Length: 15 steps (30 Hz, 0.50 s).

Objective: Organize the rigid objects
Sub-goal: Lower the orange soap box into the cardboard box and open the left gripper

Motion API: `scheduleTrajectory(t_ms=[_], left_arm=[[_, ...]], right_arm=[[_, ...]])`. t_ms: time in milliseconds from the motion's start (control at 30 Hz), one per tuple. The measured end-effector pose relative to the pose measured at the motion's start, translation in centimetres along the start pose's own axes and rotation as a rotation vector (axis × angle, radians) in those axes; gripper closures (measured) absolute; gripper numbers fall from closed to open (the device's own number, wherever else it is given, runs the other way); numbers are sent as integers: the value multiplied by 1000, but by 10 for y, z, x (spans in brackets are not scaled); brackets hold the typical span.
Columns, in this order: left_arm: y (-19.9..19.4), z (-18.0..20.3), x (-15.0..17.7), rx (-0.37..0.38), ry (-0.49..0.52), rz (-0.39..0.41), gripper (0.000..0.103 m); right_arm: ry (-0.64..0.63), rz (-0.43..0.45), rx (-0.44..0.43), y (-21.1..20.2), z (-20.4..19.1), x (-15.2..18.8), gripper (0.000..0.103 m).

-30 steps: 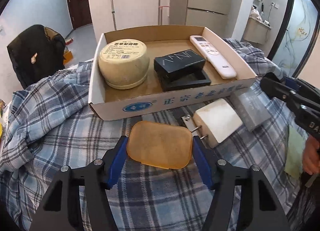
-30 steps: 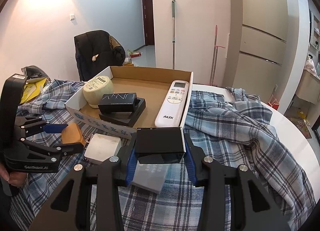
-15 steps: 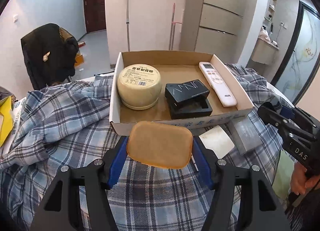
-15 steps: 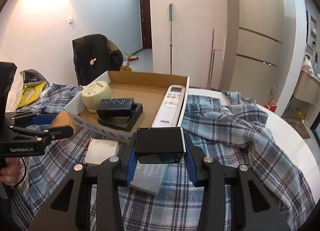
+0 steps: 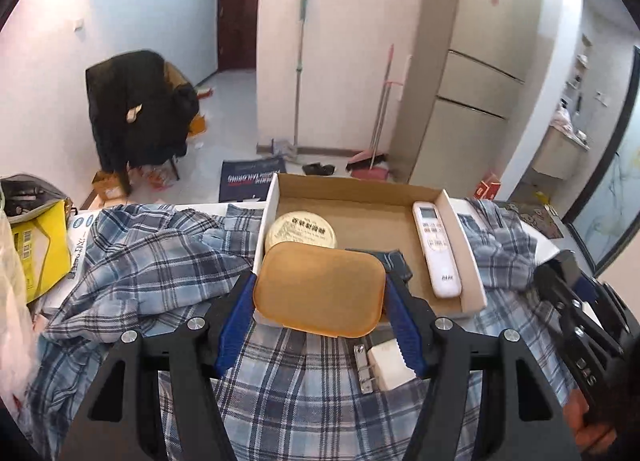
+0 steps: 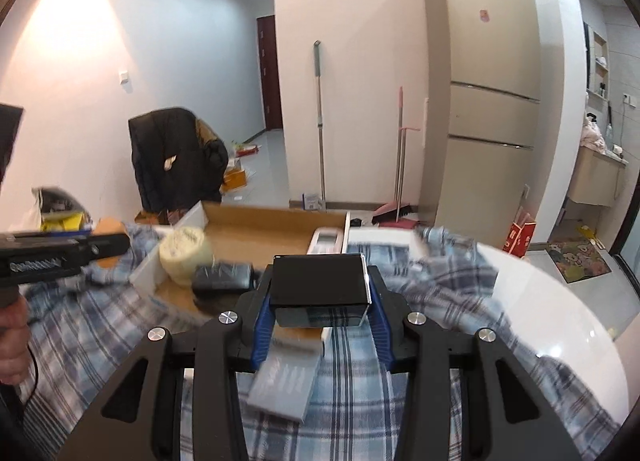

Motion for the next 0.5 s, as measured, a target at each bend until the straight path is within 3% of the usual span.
scheduleTrajectory(t_ms=[133, 267, 333, 433, 500], left_arm=[[-1, -5, -17, -46, -45, 18, 37], [29, -21, -13, -8, -130, -69, 37], [45, -25, -6, -18, -127, -100, 37], [51, -18, 5, 40, -53, -48, 37], [60, -17, 10, 60, -48, -73, 37]], right_arm=[[17, 45, 3, -9, -4, -32, 63], [87, 20, 25, 4, -13, -58, 63], [125, 17, -18, 13, -20, -67, 63], [120, 37, 1, 22, -24, -68, 63], [105, 26, 11, 28, -23, -58, 63]])
Point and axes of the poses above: each gripper's, at about its wrist camera, not at the fingertips, and y roughly the way its jaws point, z to its right, x to its underside, the point moved 3 cm from there along y, roughly the way its jaws point, and after that the axes turned 3 degrees about x, right-handed, at the moved point
